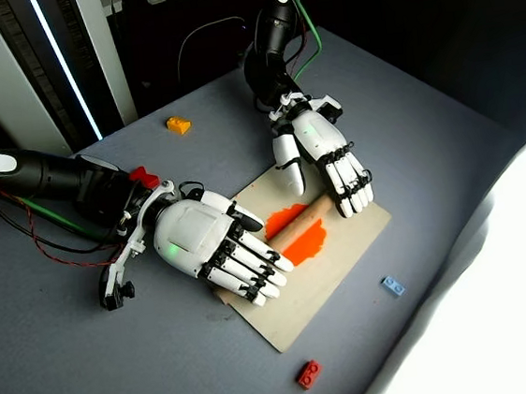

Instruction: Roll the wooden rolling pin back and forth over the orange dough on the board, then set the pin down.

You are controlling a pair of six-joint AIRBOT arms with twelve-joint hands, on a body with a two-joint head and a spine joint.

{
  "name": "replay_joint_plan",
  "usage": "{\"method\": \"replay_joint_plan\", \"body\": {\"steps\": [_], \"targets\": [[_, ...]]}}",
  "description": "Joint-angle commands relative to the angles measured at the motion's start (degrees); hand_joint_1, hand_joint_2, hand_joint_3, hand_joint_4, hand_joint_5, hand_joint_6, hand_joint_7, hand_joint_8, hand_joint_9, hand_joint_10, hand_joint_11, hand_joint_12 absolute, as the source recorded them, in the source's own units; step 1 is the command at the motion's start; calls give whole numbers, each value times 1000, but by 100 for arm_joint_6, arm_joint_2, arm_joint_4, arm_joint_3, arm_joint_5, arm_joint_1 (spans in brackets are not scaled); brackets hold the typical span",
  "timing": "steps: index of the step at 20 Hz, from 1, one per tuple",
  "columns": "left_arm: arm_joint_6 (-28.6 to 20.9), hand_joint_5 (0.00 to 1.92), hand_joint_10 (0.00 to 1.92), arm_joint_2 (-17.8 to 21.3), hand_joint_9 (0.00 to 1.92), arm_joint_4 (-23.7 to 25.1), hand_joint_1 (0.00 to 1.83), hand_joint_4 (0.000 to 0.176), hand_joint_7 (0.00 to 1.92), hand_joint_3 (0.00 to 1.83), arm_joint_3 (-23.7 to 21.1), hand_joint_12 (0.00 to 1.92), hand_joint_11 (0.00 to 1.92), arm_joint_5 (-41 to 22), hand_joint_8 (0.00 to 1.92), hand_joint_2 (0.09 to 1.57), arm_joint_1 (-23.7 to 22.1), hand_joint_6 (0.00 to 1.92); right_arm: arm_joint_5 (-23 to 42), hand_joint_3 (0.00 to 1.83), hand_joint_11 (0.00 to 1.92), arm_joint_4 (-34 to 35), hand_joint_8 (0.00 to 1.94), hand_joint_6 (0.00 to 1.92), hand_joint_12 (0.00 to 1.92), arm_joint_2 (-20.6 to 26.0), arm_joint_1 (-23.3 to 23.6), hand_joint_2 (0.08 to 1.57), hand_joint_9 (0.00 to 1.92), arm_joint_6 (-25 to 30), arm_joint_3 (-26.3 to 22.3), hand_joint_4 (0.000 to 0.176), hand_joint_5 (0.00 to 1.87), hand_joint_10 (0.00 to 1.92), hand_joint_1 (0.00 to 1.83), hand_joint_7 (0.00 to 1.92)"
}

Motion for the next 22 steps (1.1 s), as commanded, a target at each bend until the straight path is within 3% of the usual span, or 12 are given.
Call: {"method": "replay_joint_plan", "body": {"steps": [1, 9, 14, 22], "targets": [[-17, 218, 6, -11, 180, 193, 0, 0, 232, 1, -33, 290, 0, -134, 5, 1491, 49, 5, -271, 0, 0, -300, 6, 11, 1103, 2, -66, 1526, 441, -32, -51, 0, 471, 10, 0, 496], [-23, 218, 3, -14, 183, 503, 0, 0, 240, 0, -231, 295, 0, -134, 5, 1488, 58, 4, -340, 2, 0, -331, 1, 2, 1070, 51, -127, 1531, 424, -79, -216, 0, 456, 1, 0, 472], [-41, 242, 4, -12, 211, 617, 0, 0, 263, 0, -449, 402, 0, -284, 2, 1486, 183, 4, -345, 1, 0, -450, 5, 6, 1084, 97, -206, 1530, 431, -78, -273, 0, 456, 4, 0, 476], [-68, 218, 4, -5, 202, 690, 0, 0, 242, 1, -573, 333, 0, -403, 4, 1488, 365, 0, -392, 1, 0, -566, 11, 13, 1078, 134, -265, 1531, 440, -78, -349, 0, 479, 7, 0, 499]]}}
